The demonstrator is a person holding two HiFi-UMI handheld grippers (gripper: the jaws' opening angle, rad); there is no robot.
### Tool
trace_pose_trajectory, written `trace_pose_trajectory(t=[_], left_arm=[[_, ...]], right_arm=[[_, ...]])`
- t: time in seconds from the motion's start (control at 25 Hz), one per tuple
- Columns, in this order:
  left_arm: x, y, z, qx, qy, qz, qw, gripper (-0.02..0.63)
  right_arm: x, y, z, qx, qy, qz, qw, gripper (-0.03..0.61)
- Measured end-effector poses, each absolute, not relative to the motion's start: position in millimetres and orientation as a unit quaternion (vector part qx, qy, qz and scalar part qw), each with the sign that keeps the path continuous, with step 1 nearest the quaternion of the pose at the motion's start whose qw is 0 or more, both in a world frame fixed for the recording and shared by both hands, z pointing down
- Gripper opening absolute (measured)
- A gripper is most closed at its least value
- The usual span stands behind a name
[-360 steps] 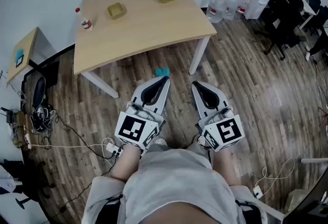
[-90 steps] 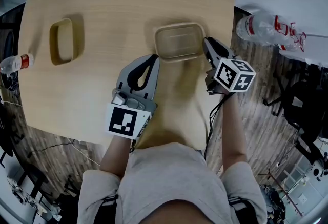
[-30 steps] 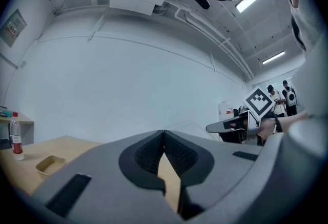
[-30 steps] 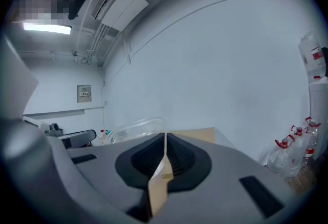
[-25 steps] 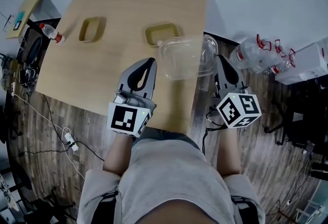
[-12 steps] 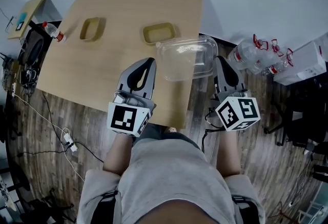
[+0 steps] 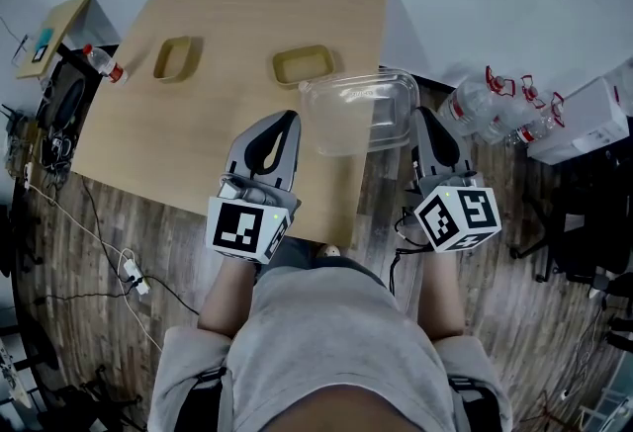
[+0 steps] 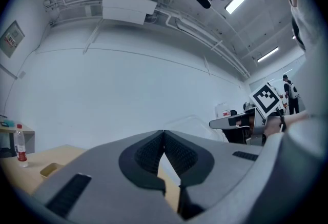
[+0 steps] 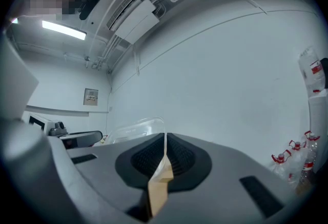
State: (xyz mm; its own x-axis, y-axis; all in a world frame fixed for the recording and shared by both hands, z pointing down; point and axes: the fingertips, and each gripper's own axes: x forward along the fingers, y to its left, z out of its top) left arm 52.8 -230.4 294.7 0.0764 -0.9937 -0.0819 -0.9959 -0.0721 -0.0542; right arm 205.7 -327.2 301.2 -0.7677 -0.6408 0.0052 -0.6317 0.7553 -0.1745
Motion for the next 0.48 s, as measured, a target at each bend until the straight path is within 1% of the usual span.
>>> trace_pose_trajectory(t=[0.48], left_arm=[[59.0,-232.4,291.6,-0.73,0.681,0.007,0.051,0.015]], right_arm=[[213.5,-330.4,297.3,-0.34,0.936,-0.084,0.037,0.021]])
